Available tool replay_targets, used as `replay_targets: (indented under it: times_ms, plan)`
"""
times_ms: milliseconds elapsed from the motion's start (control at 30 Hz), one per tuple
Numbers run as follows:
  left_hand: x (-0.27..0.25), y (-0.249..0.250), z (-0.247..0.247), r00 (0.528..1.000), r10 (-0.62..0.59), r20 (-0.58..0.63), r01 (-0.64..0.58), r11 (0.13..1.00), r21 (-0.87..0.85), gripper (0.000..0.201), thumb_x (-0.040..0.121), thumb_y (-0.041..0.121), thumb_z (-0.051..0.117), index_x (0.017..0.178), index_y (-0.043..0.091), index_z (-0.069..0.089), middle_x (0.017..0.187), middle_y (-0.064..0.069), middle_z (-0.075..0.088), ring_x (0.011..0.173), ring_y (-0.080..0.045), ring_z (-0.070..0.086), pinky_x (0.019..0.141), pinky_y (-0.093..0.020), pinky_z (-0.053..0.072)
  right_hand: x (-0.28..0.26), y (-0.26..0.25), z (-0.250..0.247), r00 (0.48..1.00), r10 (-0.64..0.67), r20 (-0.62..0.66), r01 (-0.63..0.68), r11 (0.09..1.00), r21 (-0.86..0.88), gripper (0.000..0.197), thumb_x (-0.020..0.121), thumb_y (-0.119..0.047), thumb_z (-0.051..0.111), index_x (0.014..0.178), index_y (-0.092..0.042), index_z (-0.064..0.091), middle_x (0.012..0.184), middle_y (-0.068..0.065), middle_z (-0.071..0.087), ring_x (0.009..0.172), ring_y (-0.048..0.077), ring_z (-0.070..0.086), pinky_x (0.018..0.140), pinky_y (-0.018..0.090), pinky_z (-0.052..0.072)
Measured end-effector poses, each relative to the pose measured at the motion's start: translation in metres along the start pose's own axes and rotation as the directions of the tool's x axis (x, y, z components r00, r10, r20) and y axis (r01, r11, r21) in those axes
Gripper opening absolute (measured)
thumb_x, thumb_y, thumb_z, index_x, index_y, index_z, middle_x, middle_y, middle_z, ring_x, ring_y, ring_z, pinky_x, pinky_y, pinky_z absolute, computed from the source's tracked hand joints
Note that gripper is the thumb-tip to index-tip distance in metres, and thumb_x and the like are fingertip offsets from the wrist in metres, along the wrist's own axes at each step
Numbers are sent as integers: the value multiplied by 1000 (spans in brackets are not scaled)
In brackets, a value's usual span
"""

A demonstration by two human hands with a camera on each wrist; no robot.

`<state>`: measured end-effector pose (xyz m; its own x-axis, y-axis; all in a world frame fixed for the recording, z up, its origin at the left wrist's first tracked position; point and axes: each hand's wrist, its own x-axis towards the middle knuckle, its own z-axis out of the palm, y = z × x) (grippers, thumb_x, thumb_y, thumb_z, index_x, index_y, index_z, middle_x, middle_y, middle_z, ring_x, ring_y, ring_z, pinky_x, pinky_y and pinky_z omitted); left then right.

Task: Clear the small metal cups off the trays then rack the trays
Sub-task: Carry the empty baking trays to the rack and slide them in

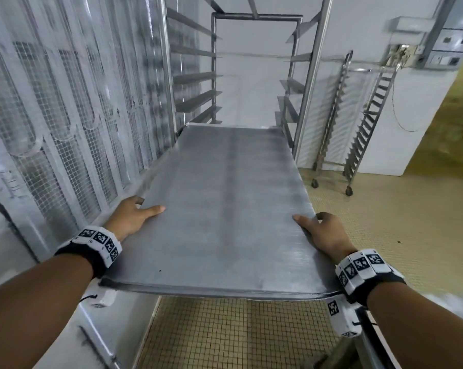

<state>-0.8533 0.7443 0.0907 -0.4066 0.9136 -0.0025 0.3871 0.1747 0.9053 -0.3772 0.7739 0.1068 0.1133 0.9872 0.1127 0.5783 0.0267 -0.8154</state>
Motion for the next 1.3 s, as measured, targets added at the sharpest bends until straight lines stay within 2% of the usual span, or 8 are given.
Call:
replay_targets:
  times_ms: [100,200,300,500,800,1000,1200,1300]
  plan:
    - [6,14,16,1000,26,-9,-26,999,-22,44,74,39,89,101,10,70,91,-6,76,69,-15,74,65,-31,59,25,10,3,1000,-8,-18,8,1000,-13,54,75,-61,75,87,-9,67,79,5,74,76,25,69,70,33,53]
    - [12,24,26,999,41,-16,-42,999,-28,22,82,26,83,88,16,65,62,10,73,51,0,67,50,-23,55,46,16,8,999,17,-35,-17,1000,-14,67,66,-71,73,91,-9,67,81,6,74,78,26,70,77,41,57]
    - [31,22,31,998,54,-16,-55,998,-43,26,80,28,85,92,11,69,63,14,73,57,-6,71,46,-18,52,64,18,12,999,42,-30,-42,999,1,71,62,-73,74,96,-12,65,84,5,74,80,26,70,80,43,58]
    - [84,22,37,998,66,25,-65,997,-29,51,71,44,89,104,10,71,91,-5,78,75,-23,77,71,-43,64,101,8,25,998,37,-49,-37,999,5,59,76,-57,77,104,-7,64,93,5,72,85,23,67,76,34,51]
    - [176,43,51,994,87,69,-84,996,-34,28,83,32,82,94,19,59,89,6,65,74,-9,65,56,-20,50,168,-16,57,995,68,-72,-69,998,-8,50,82,-54,73,96,-7,70,88,4,71,80,20,65,74,30,45]
    - [243,56,53,991,92,98,-92,996,1,32,80,37,84,96,16,64,92,2,70,83,-18,70,74,-33,57,211,-35,73,992,96,-78,-98,995,-28,43,83,-53,73,82,-10,69,79,2,71,79,23,67,71,30,45]
    - [300,66,47,986,59,153,-66,997,36,77,49,68,88,102,14,74,90,-4,79,80,-27,77,82,-52,61,253,-54,74,991,126,-45,-130,985,-114,57,82,-61,69,97,-6,70,91,7,70,78,22,65,74,30,46]
    - [312,81,48,984,74,160,-87,994,73,61,60,63,88,96,16,75,86,-4,78,80,-28,76,81,-47,62,271,-61,74,992,125,-30,-128,978,-167,62,81,-64,67,97,-5,70,90,8,70,75,21,63,72,30,45]
